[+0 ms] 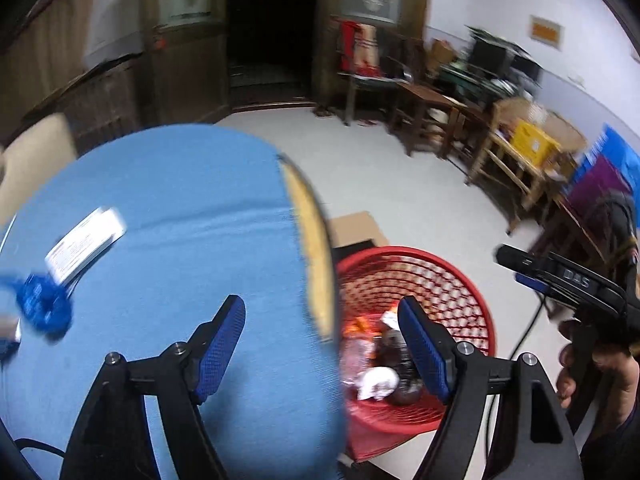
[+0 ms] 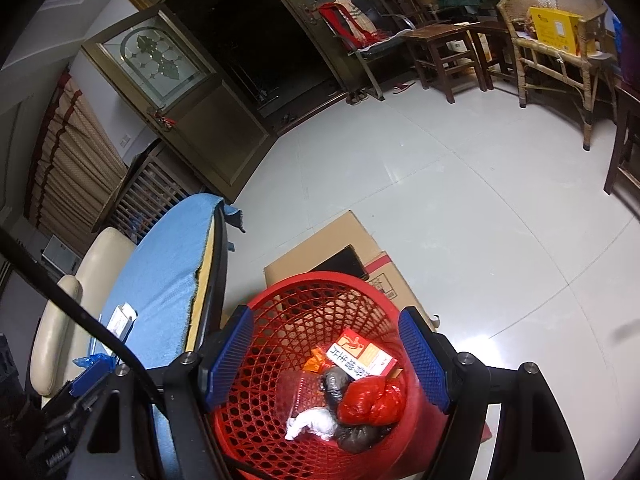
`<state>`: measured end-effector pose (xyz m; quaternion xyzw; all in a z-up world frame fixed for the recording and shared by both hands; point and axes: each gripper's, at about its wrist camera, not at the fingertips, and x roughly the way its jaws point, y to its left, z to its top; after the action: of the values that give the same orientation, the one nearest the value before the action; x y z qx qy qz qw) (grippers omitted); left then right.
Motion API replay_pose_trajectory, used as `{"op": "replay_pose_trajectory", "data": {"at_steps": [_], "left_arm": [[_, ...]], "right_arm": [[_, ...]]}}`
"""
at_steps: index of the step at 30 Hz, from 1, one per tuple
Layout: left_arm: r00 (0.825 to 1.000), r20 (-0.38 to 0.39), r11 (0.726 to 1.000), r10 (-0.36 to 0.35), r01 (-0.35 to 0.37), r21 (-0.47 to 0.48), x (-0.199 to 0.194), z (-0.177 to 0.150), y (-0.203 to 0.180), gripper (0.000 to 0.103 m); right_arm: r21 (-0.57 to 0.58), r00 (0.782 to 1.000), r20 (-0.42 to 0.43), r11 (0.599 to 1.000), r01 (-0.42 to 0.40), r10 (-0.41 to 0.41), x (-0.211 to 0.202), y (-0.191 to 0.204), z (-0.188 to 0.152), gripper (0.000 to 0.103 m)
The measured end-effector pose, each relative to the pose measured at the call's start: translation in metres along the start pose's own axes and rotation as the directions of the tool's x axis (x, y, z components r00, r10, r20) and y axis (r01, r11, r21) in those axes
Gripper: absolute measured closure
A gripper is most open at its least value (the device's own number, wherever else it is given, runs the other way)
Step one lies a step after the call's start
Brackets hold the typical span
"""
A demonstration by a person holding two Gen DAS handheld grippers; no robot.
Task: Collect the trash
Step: 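Open the left gripper over the basket to drop the tissue ball, then grasp the blue plastic bag on the table with the left gripper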
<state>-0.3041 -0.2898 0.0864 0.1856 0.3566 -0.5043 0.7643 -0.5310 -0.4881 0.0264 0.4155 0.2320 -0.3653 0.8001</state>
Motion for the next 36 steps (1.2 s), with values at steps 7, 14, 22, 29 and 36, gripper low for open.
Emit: {"op": "replay_pose_trajectory", "data": {"at_steps": [7, 14, 22, 29, 36], "left_arm": [[0.993, 0.001, 0.984, 0.114, -0.113, -0.141, -0.022, -0.025, 0.066, 0.024], [0.979, -0.001, 0.938, 0.204, -0.195, -0.288, -0.042, -0.050, 0.135, 0.024], [0.951, -0.004, 0.829, 0.308, -0.270, -0.490, -0.036, -0.033, 0.219, 0.024], [0.928, -0.075, 0.791, 0.364, -0.351, -0.501, 0.010, -0.011, 0.251, 0.023], [0.941, -0.076, 0.783, 0.330, -0.318, -0.535, 0.017, -0.026, 0.272, 0.056]], "right_arm": [[-0.067, 0.999, -0.030, 0.997, -0.036, 0.034, 0.007, 0.039, -0.008, 0.025], [-0.168, 0.995, -0.078, 0.982, -0.082, 0.070, 0.017, 0.094, -0.024, 0.025], [-0.266, 0.988, -0.120, 0.956, -0.125, 0.096, 0.024, 0.150, -0.043, 0.025], [-0.319, 0.987, -0.131, 0.939, -0.126, 0.088, 0.021, 0.171, -0.053, 0.025], [-0.335, 0.987, -0.146, 0.936, -0.110, 0.064, 0.025, 0.175, -0.055, 0.025]]}}
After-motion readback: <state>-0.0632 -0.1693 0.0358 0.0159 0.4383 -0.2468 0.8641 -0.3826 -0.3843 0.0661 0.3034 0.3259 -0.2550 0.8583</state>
